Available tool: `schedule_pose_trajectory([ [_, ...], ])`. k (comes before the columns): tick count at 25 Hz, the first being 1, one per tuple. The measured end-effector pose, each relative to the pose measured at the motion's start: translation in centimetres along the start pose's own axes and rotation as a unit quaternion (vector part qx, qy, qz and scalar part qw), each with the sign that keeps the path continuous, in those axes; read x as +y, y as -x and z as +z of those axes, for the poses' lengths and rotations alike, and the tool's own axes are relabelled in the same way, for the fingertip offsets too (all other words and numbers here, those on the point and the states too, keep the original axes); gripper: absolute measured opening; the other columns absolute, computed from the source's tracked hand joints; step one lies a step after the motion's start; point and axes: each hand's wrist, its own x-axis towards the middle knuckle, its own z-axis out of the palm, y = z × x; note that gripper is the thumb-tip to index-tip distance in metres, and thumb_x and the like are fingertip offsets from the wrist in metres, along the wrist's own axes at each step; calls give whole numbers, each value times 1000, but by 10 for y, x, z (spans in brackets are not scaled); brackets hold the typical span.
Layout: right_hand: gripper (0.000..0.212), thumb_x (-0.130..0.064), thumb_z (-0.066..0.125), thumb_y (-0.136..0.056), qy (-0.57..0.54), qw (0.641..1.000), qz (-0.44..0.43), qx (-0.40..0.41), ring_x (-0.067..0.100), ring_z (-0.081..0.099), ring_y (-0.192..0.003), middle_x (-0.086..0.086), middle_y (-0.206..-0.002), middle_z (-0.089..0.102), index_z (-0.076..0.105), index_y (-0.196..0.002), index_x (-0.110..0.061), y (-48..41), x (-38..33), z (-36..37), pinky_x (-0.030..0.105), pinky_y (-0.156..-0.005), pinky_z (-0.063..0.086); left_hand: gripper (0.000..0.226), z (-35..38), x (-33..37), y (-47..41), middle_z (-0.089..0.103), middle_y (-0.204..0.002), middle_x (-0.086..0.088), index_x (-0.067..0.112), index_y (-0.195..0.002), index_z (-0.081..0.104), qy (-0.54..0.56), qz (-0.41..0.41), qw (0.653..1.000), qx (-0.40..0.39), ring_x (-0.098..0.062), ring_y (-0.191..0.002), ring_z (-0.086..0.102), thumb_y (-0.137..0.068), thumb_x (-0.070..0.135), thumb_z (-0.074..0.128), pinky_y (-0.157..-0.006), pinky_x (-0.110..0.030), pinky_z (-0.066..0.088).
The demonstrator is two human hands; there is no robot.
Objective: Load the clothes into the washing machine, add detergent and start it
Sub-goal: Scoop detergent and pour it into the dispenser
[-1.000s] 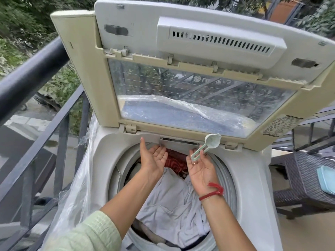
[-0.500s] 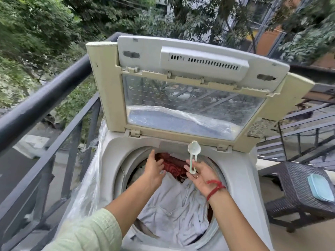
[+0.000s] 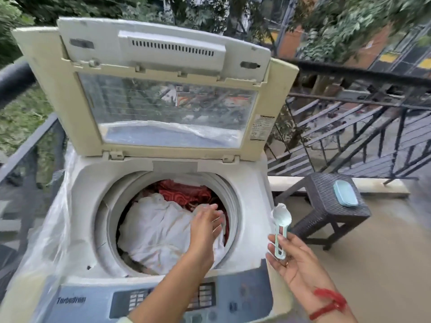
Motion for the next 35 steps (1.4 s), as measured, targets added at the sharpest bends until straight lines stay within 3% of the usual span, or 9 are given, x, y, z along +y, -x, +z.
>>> schedule_pose_trajectory([
  [4, 12, -6, 53, -89, -57, 998, -16, 33, 9, 66, -52, 1, -64, 70, 61, -84, -13, 31, -23, -99, 23, -52, 56, 17, 54, -55, 56, 60, -64, 1, 16, -83, 59, -37, 80, 995, -38, -8, -58, 58, -94, 11, 47, -63, -21, 40],
  [9, 20, -11, 52, -92, -78, 989, -35, 119, 6, 61, -44, -2, -54, 66, 60, -74, -13, 94, -46, -261, 16, -45, 51, 18, 146, -158, 110, 59, -50, 9, 16, -86, 57, -54, 66, 993, -79, -2, -47, 54, -96, 12, 43, -54, -15, 37],
  [12, 19, -12, 51, -93, -99, 979, -69, 166, 4, 60, -42, -4, -50, 64, 59, -75, -14, 125, -61, -337, 14, -43, 49, 15, 192, -204, 127, 58, -58, 8, 17, -87, 57, -95, 56, 988, -109, -4, -52, 53, -96, 13, 45, -53, -14, 36],
  [16, 17, -11, 53, -92, -96, 975, -74, 188, 3, 61, -44, -8, -51, 65, 60, -78, -15, 125, -70, -407, 21, -54, 51, 15, 228, -256, 128, 61, -70, 1, 18, -85, 60, -178, 49, 976, -111, -10, -61, 56, -94, 14, 48, -55, -17, 38],
  [19, 15, -11, 52, -93, -112, 974, -40, 194, 3, 60, -43, -7, -53, 65, 60, -81, -16, 102, -78, -439, 26, -65, 44, 14, 246, -290, 116, 61, -72, -1, 16, -87, 61, -228, 27, 968, -101, -11, -63, 55, -94, 13, 49, -56, -19, 37],
  [22, 14, -12, 52, -93, -115, 974, -17, 196, 4, 61, -45, -5, -55, 66, 60, -83, -16, 68, -99, -471, 25, -62, 45, 16, 274, -318, 97, 60, -73, -1, 16, -86, 60, -247, 3, 967, -68, -11, -64, 54, -94, 13, 47, -56, -20, 36],
  [27, 9, -14, 55, -92, -67, 977, -3, 200, 14, 62, -65, 4, -79, 64, 63, -87, -16, -16, -160, -531, 27, -67, 46, 17, 348, -362, 45, 64, -82, -1, 14, -94, 61, -248, -29, 967, -56, -13, -75, 60, -96, 16, 44, -66, -24, 42],
  [35, 12, -9, 58, -89, 7, 982, 45, 183, 13, 58, -58, -3, -54, 65, 61, -78, -14, -149, -289, -565, 27, -60, 44, 20, 490, -357, -30, 60, -78, -3, 15, -84, 59, -208, -33, 976, -51, -13, -64, 53, -96, 16, 43, -47, -16, 39],
])
